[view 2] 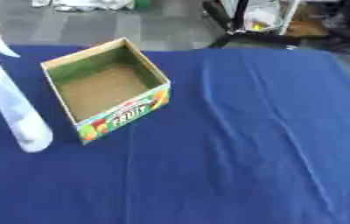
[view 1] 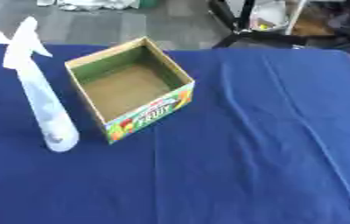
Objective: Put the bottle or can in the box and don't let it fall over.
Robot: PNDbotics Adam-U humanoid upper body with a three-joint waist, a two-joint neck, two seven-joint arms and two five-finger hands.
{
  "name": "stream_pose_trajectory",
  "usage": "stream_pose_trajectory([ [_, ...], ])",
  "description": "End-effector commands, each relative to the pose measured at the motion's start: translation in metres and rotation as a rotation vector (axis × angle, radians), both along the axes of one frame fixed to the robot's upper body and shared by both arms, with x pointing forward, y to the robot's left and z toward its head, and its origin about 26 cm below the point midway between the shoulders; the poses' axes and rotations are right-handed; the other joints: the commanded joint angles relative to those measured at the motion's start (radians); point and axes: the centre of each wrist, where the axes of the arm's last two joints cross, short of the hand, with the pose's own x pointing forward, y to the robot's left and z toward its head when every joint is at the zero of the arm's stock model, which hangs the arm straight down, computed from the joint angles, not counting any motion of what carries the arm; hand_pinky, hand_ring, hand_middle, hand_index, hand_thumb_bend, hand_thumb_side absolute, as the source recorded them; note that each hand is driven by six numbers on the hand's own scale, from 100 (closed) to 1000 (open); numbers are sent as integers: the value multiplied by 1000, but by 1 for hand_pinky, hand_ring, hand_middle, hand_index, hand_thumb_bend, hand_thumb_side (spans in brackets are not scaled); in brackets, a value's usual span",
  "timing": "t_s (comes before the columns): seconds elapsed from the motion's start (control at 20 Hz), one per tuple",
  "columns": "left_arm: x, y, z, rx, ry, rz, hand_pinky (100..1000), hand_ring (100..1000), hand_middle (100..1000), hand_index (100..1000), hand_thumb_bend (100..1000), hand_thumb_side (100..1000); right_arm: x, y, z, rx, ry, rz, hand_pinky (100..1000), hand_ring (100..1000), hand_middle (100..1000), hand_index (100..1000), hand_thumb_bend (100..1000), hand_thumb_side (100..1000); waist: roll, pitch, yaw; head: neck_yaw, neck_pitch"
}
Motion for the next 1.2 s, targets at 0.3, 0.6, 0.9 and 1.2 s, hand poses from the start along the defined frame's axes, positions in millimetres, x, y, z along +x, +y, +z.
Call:
stream_pose_trajectory([
  [0.3, 3, -1, 11, 42, -3, -37, 1000, 1000, 1000, 949, 649, 192, -1, 0, 11, -32, -29, 9, 1000, 1000, 1000, 1000, 100, 526, 5, -6, 0, 11, -2],
  [0.6, 18, -7, 10, 76, 55, -107, 1000, 1000, 1000, 944, 666, 200, 0, 1, 11, -32, -26, 17, 1000, 1000, 1000, 1000, 100, 527, 5, -8, -4, 34, -14],
  [0.9, 53, -24, 10, 119, 135, -216, 1000, 1000, 1000, 930, 711, 208, 2, 3, 12, -28, -24, 31, 1000, 1000, 1000, 1000, 100, 528, 4, -7, -18, 50, -31],
  [1.2, 78, -40, 17, 154, 102, -260, 1000, 1000, 1000, 932, 758, 211, 2, 5, 11, -27, -19, 38, 1000, 1000, 1000, 1000, 100, 529, 3, -5, -24, 20, -37],
])
